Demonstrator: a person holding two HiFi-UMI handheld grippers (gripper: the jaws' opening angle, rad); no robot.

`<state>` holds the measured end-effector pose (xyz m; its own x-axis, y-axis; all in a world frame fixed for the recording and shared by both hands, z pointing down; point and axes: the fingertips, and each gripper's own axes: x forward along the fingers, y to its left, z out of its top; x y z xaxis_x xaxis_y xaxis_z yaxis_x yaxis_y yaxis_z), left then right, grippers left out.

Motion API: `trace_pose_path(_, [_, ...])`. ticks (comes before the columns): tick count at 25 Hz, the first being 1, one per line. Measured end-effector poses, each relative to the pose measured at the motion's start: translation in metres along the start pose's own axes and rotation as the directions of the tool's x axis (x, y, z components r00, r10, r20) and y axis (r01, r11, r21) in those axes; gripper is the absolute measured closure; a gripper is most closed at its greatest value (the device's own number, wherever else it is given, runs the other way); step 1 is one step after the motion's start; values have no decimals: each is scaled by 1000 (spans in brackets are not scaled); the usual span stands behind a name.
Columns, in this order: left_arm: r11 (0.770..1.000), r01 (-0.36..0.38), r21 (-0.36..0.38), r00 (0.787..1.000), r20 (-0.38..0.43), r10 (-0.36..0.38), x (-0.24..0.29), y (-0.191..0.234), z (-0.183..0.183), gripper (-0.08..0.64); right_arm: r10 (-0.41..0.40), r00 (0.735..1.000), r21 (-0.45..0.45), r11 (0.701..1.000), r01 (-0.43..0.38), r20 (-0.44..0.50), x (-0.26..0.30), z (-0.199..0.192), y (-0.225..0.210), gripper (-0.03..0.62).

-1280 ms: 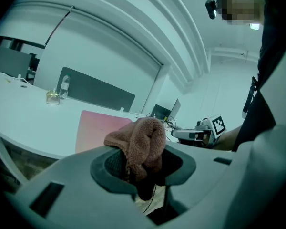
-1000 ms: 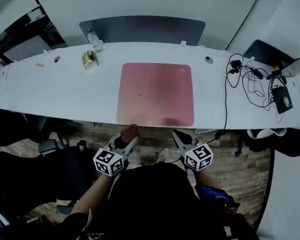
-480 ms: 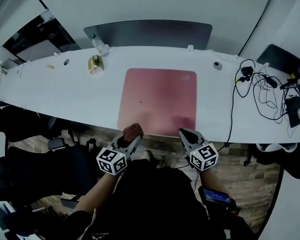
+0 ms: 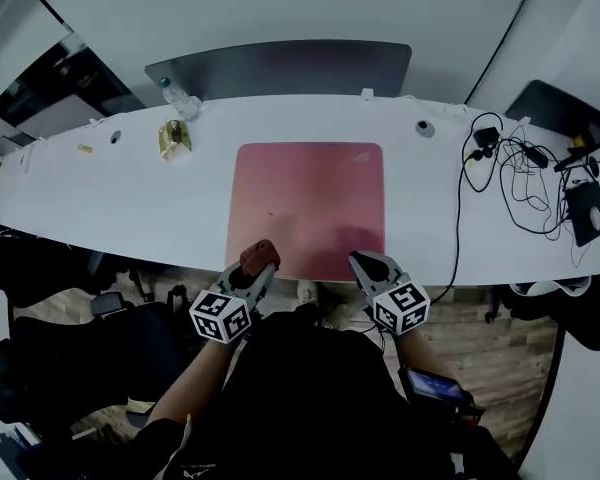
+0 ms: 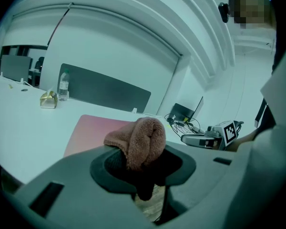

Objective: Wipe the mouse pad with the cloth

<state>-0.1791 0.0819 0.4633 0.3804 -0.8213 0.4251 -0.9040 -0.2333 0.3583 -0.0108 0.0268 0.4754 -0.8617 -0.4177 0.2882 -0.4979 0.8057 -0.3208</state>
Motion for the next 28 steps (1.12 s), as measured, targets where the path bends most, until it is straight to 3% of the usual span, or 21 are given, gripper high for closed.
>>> trace_pose_path(11, [994, 97, -59, 995, 10, -96, 52, 51, 33, 431, -64, 996, -28, 998, 62, -62, 48, 26, -30, 566])
trace_pose_path(16, [990, 127, -56, 991, -34, -129, 65, 76, 39, 431, -101, 991, -29, 995, 99, -88, 63, 32, -38, 566])
trace_pose_path(22, [998, 39, -49, 995, -88, -43, 76, 117, 46, 423, -88, 989, -69, 994, 80, -123, 91, 36, -49, 566])
trace_pose_path(28, [989, -42, -142, 993, -118, 26, 90, 136, 40, 423, -58, 988, -79, 996, 47, -145, 103, 42, -69, 566])
